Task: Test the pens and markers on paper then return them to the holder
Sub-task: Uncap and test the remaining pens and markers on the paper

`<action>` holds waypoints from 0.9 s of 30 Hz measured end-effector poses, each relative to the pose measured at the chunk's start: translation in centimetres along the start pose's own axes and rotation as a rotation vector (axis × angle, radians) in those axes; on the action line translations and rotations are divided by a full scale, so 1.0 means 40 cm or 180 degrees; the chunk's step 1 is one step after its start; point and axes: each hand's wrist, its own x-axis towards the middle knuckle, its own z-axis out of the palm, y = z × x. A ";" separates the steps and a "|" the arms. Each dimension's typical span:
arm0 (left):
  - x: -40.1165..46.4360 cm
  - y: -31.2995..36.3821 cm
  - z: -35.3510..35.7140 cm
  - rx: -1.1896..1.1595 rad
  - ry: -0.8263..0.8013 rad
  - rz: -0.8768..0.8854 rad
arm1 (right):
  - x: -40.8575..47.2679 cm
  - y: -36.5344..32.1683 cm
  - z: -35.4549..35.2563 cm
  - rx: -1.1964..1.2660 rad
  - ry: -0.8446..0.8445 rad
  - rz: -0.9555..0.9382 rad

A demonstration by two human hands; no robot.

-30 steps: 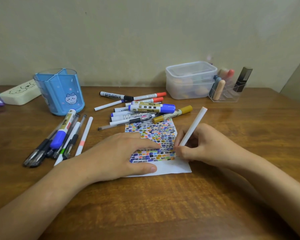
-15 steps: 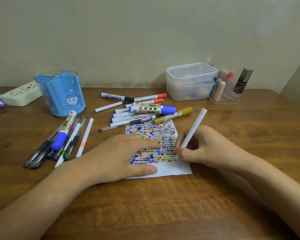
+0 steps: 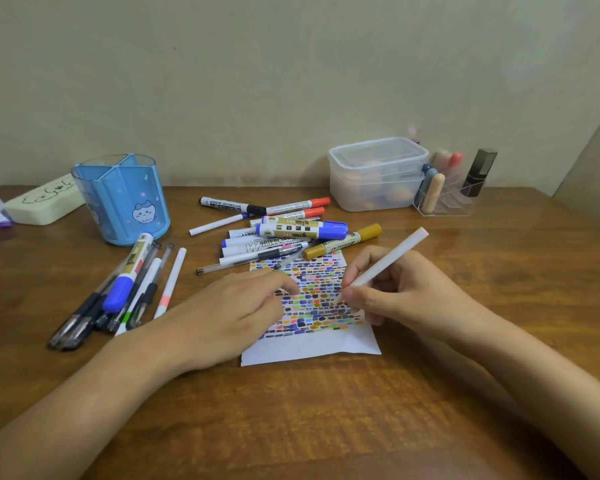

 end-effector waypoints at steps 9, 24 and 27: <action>0.002 -0.005 0.006 0.0194 0.0465 0.0293 | -0.002 -0.002 0.010 0.0324 0.0075 0.0102; -0.005 0.015 0.012 0.0013 0.0724 0.0527 | -0.017 -0.018 0.024 0.1012 0.0043 0.0013; -0.004 0.015 0.011 -0.0041 0.0715 0.0515 | -0.019 -0.020 0.022 0.0984 0.0062 0.0011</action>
